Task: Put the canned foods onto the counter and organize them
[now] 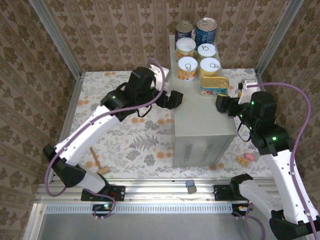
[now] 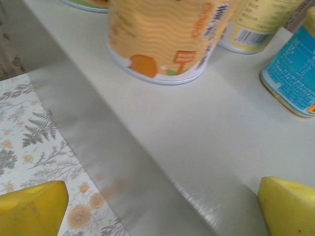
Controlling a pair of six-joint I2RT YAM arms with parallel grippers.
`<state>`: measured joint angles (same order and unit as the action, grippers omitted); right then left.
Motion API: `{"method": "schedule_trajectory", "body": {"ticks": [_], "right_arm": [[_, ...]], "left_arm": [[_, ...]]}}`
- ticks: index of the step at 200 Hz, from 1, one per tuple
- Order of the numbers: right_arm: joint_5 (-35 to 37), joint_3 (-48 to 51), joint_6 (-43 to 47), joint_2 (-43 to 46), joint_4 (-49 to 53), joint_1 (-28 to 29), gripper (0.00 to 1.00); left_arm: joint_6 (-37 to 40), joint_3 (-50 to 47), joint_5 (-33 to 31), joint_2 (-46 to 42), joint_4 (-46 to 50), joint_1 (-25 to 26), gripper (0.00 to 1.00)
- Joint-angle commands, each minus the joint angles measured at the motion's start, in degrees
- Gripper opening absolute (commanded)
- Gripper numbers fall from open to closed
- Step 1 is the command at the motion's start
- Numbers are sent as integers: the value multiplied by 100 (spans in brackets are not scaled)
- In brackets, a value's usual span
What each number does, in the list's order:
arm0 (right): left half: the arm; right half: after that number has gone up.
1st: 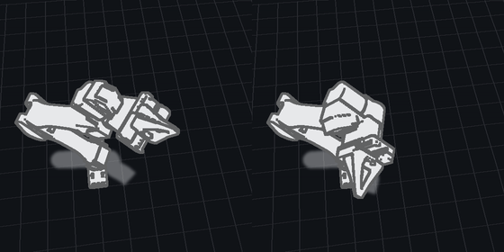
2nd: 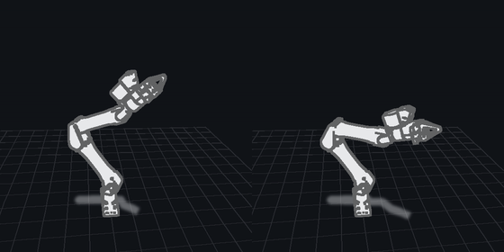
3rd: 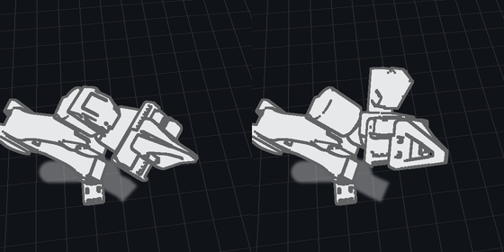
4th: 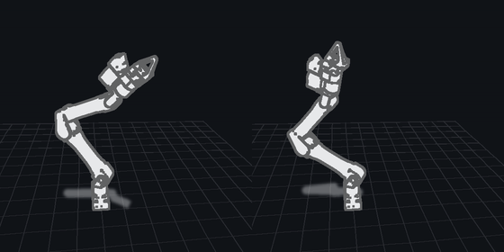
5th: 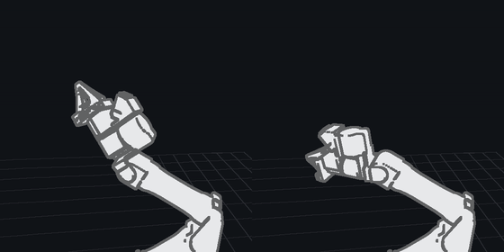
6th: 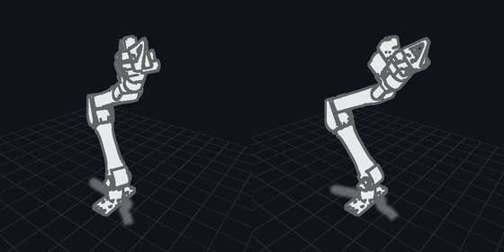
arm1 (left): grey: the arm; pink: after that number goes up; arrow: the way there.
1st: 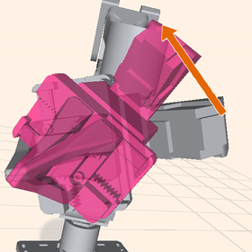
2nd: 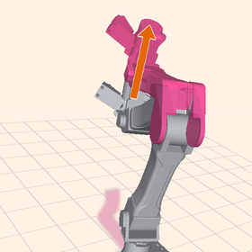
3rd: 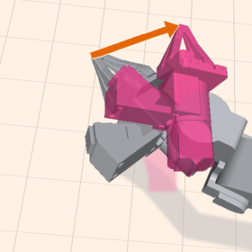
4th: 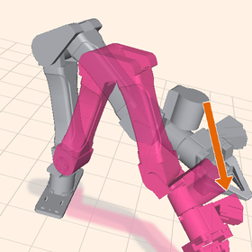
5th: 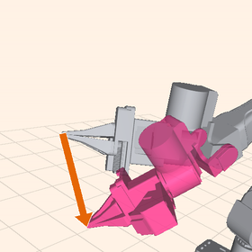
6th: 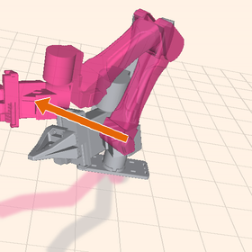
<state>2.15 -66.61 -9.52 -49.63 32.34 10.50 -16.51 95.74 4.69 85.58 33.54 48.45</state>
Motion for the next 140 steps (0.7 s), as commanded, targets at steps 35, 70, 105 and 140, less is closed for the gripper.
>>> {"method": "schedule_trajectory", "body": {"ticks": [35,70,105,140], "right_arm": [[103,67,20,-101,403,-158,85],[-88,128,71,-12,332,-171,85],[-240,258,153,249,280,-171,88],[68,205,120,395,489,-171,95]], "left_arm": [[-171,307,-300,373,-333,209,100],[-245,337,-338,469,-443,228,100],[-293,103,-596,314,-665,251,100],[-210,48,-619,211,-648,244,100]]}}
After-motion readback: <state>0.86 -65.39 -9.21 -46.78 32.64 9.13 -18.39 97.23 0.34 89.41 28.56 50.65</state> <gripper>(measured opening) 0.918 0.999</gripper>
